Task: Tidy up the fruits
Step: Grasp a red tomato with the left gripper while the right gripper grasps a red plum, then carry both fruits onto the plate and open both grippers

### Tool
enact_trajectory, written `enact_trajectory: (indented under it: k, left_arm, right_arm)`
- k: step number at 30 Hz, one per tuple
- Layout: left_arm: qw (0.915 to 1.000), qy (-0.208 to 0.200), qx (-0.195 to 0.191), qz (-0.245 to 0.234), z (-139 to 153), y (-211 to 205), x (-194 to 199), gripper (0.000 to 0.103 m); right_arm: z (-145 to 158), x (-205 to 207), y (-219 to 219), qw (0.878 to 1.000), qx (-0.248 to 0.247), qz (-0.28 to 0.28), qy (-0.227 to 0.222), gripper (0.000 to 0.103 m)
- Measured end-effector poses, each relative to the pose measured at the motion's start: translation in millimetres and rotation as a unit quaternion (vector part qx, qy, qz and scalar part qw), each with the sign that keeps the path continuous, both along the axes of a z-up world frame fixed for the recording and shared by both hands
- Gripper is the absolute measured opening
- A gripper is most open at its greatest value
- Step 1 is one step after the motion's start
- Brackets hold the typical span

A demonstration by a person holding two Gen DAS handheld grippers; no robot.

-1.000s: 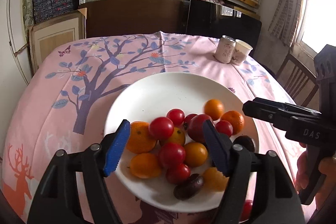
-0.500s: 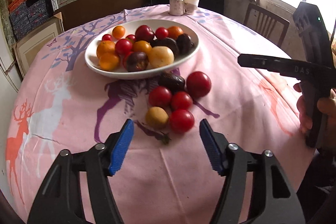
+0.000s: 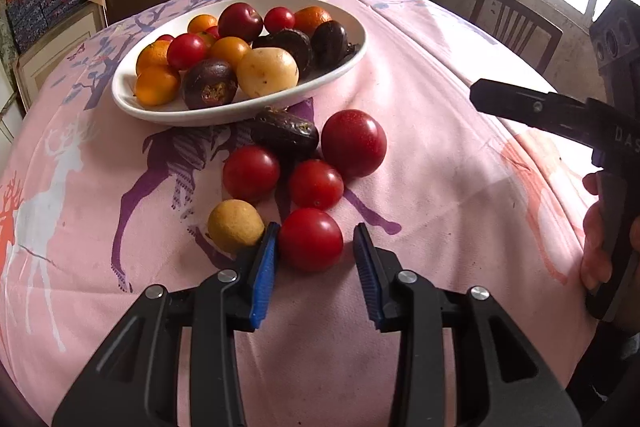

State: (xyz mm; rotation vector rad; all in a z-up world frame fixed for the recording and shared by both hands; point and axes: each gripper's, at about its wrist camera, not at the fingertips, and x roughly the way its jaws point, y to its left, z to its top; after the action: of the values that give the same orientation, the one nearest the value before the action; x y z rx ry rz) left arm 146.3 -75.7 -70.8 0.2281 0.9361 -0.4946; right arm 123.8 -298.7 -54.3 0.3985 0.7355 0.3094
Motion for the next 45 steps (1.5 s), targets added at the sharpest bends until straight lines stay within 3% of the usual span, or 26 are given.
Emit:
enact_trajectory:
  k: [1, 2, 6, 10, 18, 19, 21, 26, 30, 38, 45]
  left_arm:
    - [1.0, -0.001, 0.003, -0.001, -0.2, -1.1, -0.4, 0.037]
    - [1.0, -0.004, 0.004, 0.0, 0.4, -1.3, -0.8, 0.029]
    - [0.999, -0.024, -0.037, 0.009, 10.6, 10.6, -8.5, 0.029]
    - [0.9942, -0.05, -0.083, 0.047, 20.0, 36.1, -19.3, 0.029]
    - [0.9913, -0.057, -0.099, 0.066, 23.2, 46.9, -20.7, 0.029]
    - [0.9912, -0.054, -0.101, 0.066, 22.4, 48.0, -19.8, 0.029]
    - [0.9909, -0.049, -0.106, 0.067, 21.7, 50.1, -18.8, 0.029]
    - [0.9895, -0.054, -0.116, 0.067, 22.8, 53.0, -21.4, 0.029]
    - [0.9886, -0.057, -0.128, 0.055, 31.0, 53.5, -21.6, 0.029]
    - [0.9869, -0.096, -0.113, 0.063, 85.9, 49.8, 49.2, 0.029]
    - [0.9901, -0.074, -0.082, 0.087, 83.4, 29.3, 138.3, 0.029]
  right_arm:
    - [-0.3, -0.3, -0.5, 1.0, 0.002, 0.0, 0.0, 0.058]
    - [-0.9, -0.2, -1.2, 1.0, 0.005, -0.001, 0.002, 0.058]
    - [-0.8, 1.3, 2.8, 1.0, -0.003, 0.01, 0.005, 0.058]
    - [2.7, 3.0, 28.2, 0.997, -0.046, 0.055, 0.005, 0.058]
    - [-3.4, 37.7, 83.9, 0.991, -0.089, 0.095, 0.045, 0.058]
    - [-6.3, 43.0, 87.0, 0.99, -0.091, 0.095, 0.055, 0.05]
    - [-12.4, 50.4, 88.7, 0.99, -0.075, 0.101, 0.07, 0.039]
    - [-7.2, 43.0, 81.6, 0.992, -0.065, 0.091, 0.058, 0.038]
    - [18.8, 31.4, 65.8, 0.994, -0.047, 0.092, 0.025, 0.038]
    - [79.5, 83.6, 40.3, 0.996, -0.049, 0.073, -0.007, 0.038]
    - [69.6, 169.7, 38.4, 0.998, -0.043, 0.04, 0.025, 0.038]
